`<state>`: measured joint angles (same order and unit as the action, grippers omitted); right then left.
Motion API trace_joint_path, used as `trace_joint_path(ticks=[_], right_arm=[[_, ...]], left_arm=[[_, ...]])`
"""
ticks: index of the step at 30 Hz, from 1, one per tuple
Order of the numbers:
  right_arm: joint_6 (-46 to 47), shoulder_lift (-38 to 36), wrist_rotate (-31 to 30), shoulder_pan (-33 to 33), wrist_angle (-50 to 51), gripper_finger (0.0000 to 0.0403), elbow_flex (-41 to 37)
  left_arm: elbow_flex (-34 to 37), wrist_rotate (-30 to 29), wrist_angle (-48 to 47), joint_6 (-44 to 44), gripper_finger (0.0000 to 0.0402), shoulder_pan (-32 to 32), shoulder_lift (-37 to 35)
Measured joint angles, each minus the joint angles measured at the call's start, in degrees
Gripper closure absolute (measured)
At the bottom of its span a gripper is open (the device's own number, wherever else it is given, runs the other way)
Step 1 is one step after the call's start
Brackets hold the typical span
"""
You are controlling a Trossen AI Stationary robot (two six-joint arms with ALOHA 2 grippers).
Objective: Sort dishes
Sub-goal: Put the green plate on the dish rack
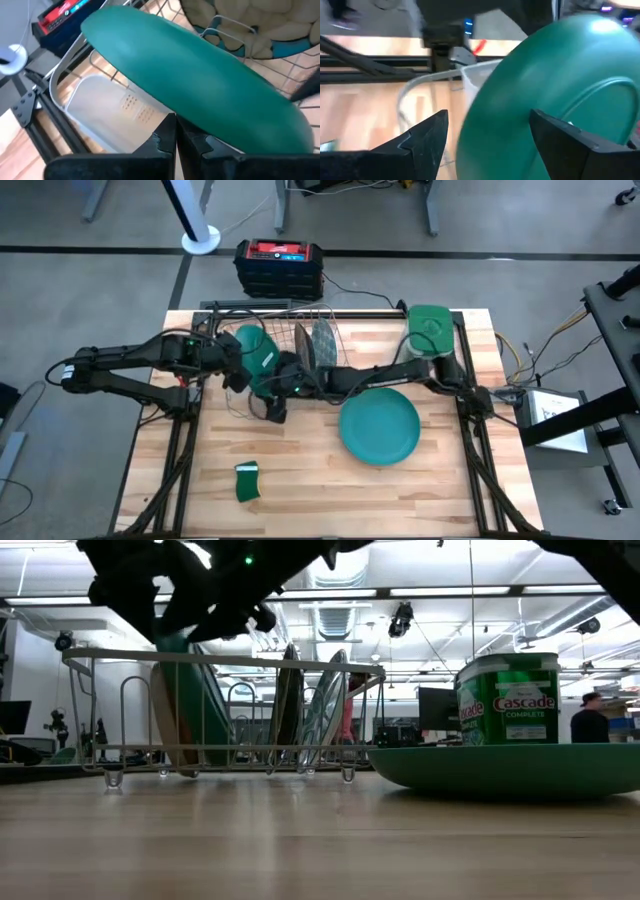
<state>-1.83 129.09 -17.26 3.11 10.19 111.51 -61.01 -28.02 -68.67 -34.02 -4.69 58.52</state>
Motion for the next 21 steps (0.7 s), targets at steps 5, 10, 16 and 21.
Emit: trace_joint_path(ticks=[5,10,16,21], right_arm=[[-0.4,3.1,-11.6,1.9,4.5,0.0132,6.0],[0.3,3.3,-18.7,3.5,5.4,0.0137,7.3],[2.8,3.3,-20.5,3.9,5.4,0.013,7.7],[5.9,3.3,-20.8,3.8,5.6,0.0132,7.7]], left_arm=[[0.0,-0.1,2.8,1.7,0.0401,0.0,0.2],[0.0,-0.1,4.6,3.5,0.0401,0.0,0.5],[0.0,0.0,6.3,3.8,0.0401,0.0,0.8],[0.0,0.0,8.6,3.8,0.0401,0.0,1.1]])
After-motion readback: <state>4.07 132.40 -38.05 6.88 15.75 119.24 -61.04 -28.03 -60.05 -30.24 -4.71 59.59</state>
